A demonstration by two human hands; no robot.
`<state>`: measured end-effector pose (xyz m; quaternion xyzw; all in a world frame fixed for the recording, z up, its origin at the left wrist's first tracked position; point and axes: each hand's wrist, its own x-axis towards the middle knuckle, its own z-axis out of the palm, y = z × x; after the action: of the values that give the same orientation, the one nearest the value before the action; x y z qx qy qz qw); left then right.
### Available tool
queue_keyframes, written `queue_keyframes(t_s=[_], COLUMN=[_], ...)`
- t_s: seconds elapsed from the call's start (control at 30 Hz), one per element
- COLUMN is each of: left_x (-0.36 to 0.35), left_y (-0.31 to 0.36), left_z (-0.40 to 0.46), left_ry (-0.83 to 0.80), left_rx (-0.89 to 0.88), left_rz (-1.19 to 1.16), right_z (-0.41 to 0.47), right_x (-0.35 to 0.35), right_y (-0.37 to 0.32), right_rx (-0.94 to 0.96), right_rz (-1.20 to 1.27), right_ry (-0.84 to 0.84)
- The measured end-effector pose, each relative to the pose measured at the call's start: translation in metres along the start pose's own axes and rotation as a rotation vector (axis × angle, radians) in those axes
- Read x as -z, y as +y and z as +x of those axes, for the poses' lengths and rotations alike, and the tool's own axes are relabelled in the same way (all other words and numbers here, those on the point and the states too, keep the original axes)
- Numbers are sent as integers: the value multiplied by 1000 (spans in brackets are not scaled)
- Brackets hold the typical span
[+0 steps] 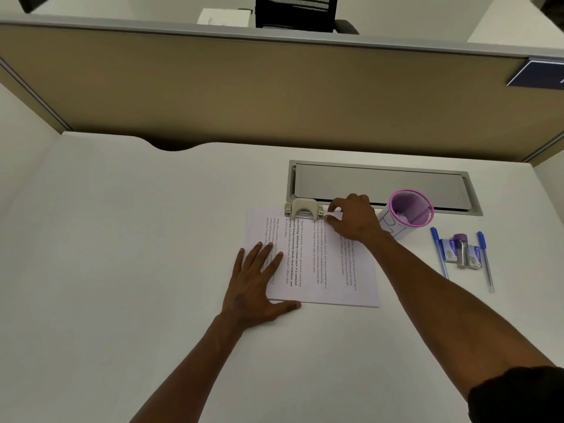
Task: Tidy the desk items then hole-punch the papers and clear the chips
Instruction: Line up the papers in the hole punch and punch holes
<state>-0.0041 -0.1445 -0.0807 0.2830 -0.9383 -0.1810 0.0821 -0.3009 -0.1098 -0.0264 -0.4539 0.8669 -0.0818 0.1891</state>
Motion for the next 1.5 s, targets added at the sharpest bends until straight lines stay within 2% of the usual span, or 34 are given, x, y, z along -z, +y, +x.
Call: queue_keyframes(t_s=[0.1,0.23,0.5,0.67,0.9,1.3,1.5], left_x=[12,27,25,24,22,21,22], left_y=[12,37,36,27,23,21,22], left_z=[18,75,158,168,170,172,172], left_ry=[68,238,15,14,66,75,89], left_rx=[25,-59,-44,-55,-42,-59,-62], left_rz=[22,42,141,112,-7,7,4], right_z=[1,3,10,13,16,13,11], right_x=[-2,-4,-5,-6,-4,-9,-5], right_y=[0,-2,-1,0,3,8,8], right_rx=[-28,-52,-78,-74,-10,-47,-56], right_rz=[8,25,37,33,153,380,392], right_ry=[36,66,102,91,39,32,-3])
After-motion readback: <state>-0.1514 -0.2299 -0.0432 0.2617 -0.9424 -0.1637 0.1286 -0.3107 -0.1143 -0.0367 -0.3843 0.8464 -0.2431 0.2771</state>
